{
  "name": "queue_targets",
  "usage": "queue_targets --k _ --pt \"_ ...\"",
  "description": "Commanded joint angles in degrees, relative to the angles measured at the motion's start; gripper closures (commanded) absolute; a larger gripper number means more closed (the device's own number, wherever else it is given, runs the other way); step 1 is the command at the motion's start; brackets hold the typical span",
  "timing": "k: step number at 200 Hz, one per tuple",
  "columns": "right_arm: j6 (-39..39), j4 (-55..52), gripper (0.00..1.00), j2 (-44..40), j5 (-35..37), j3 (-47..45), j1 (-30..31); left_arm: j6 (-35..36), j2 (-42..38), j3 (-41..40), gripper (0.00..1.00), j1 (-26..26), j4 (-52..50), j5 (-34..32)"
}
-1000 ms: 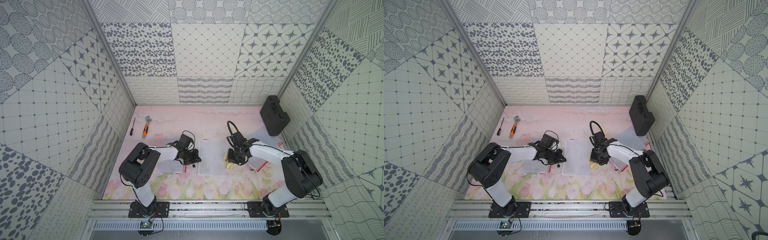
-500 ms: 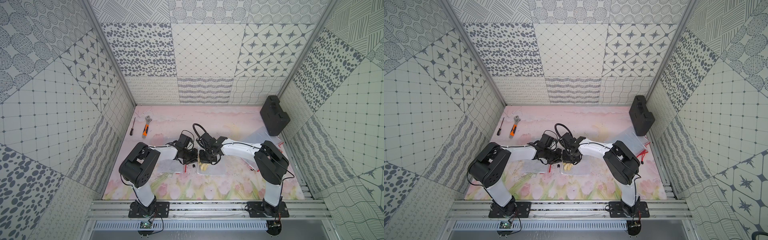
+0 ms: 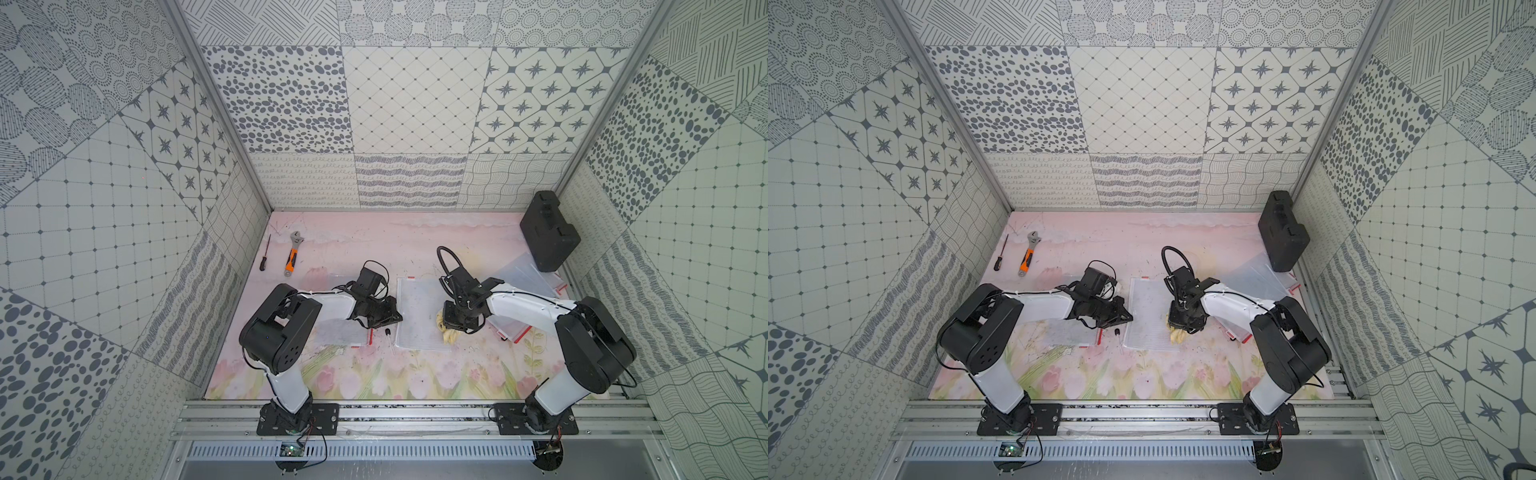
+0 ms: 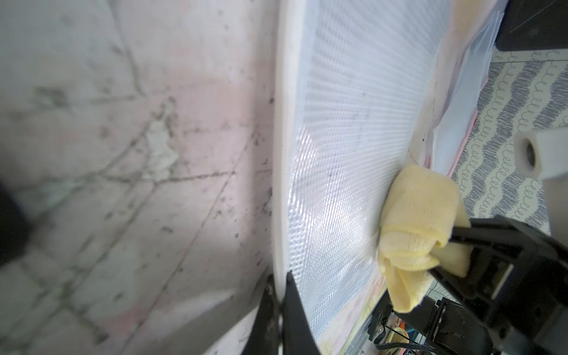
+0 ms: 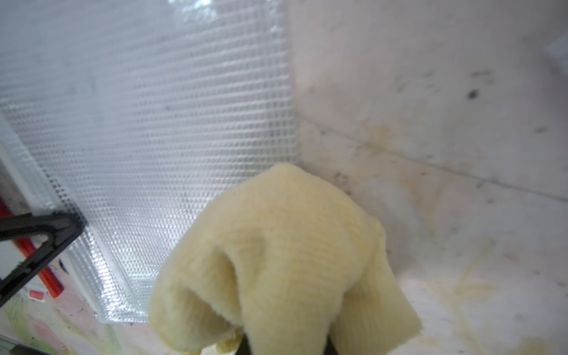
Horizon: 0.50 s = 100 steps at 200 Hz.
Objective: Wipe the document bag
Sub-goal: Wipe the dirt from the document bag.
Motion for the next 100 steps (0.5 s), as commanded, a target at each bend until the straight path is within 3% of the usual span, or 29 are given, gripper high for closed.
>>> queue_targets --k 1,24,49,70,100 --pt "1.5 0.7 1.00 6.0 -0.7 7.4 7.2 -1.2 1.9 -0.1 1.00 0.1 -7.7 -10.3" --pt "2.4 1.3 1.00 12.2 -3.2 13.5 12.0 -2.0 2.3 0.4 1.00 0.1 -7.7 -10.3" --pt "3.7 3.4 1.00 11.9 -4.0 10.6 11.6 -2.1 2.1 0.8 1.00 0.1 -8.3 -10.7" --pt "2.6 2.1 1.00 7.9 -2.3 3.9 7.3 -1.4 1.7 1.1 1.00 0.1 -9.4 -11.3" --pt "-0.5 1.8 1.00 -0.3 -1.8 -8.0 -3.7 -0.7 1.4 1.3 1.00 0.3 -10.4 -11.8"
